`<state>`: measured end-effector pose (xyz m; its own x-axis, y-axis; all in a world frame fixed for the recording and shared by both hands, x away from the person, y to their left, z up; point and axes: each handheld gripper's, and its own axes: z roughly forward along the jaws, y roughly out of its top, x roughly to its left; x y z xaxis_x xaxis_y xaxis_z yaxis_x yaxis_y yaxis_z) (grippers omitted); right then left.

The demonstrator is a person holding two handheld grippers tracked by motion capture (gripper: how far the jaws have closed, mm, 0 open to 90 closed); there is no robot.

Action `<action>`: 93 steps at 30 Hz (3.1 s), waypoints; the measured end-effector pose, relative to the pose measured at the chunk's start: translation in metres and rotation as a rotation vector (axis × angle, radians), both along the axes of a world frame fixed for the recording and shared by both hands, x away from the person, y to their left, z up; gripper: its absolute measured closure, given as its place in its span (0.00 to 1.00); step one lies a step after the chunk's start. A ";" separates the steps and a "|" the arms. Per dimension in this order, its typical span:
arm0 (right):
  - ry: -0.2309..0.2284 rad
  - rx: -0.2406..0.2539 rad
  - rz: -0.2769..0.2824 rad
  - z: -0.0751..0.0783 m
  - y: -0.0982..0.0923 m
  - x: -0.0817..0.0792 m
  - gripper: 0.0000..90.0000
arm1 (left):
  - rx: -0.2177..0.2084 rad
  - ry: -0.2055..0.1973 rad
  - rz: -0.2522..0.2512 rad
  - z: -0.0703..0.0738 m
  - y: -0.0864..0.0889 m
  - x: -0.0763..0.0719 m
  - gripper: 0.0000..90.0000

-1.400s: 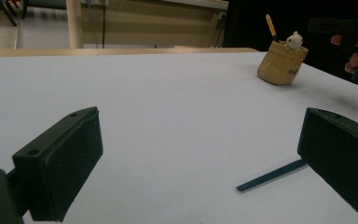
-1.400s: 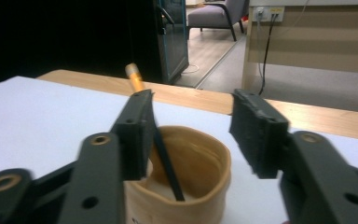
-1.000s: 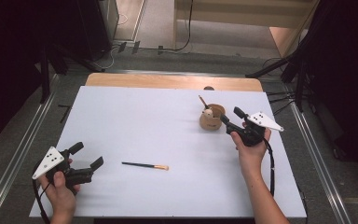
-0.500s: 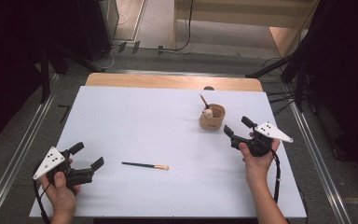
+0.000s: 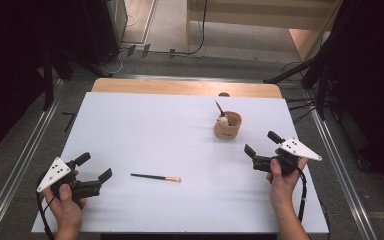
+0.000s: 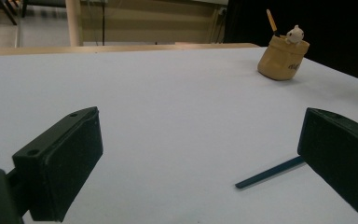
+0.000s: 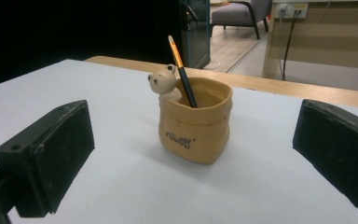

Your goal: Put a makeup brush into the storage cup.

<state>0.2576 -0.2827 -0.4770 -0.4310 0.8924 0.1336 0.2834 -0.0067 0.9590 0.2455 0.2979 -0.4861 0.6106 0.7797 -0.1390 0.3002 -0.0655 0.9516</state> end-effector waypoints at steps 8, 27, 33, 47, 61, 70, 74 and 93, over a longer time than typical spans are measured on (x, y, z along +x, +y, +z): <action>0.001 -0.002 -0.018 -0.008 -0.012 -0.013 0.00 | 0.006 0.001 0.001 -0.001 0.000 0.000 0.00; 0.015 -0.010 -0.027 -0.019 -0.045 -0.057 0.00 | 0.019 -0.005 0.000 0.000 0.000 0.002 0.00; 0.019 0.009 -0.039 -0.022 -0.059 -0.071 0.00 | 0.025 -0.002 0.003 0.000 0.000 0.001 0.00; 0.034 0.001 -0.044 -0.027 -0.073 -0.084 0.00 | 0.031 -0.010 -0.019 0.001 -0.005 0.005 0.00; 0.027 0.019 -0.049 -0.025 -0.069 -0.088 0.00 | 0.027 -0.001 -0.033 0.006 -0.012 0.005 0.00; 0.024 -0.001 -0.033 -0.022 -0.063 -0.085 0.00 | 0.038 0.011 -0.105 0.018 -0.034 0.011 0.00; 0.027 0.005 -0.033 -0.023 -0.064 -0.084 0.00 | 0.048 0.015 -0.151 0.026 -0.044 0.016 0.00; 0.037 0.010 -0.032 -0.023 -0.066 -0.083 0.00 | 0.133 0.155 -0.347 0.028 -0.083 0.040 0.00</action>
<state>0.1743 -0.3488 -0.5003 -0.3967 0.9043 0.1577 0.3185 -0.0256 0.9476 0.2850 0.2144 -0.4581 0.8205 0.5481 -0.1624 0.3783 -0.3076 0.8731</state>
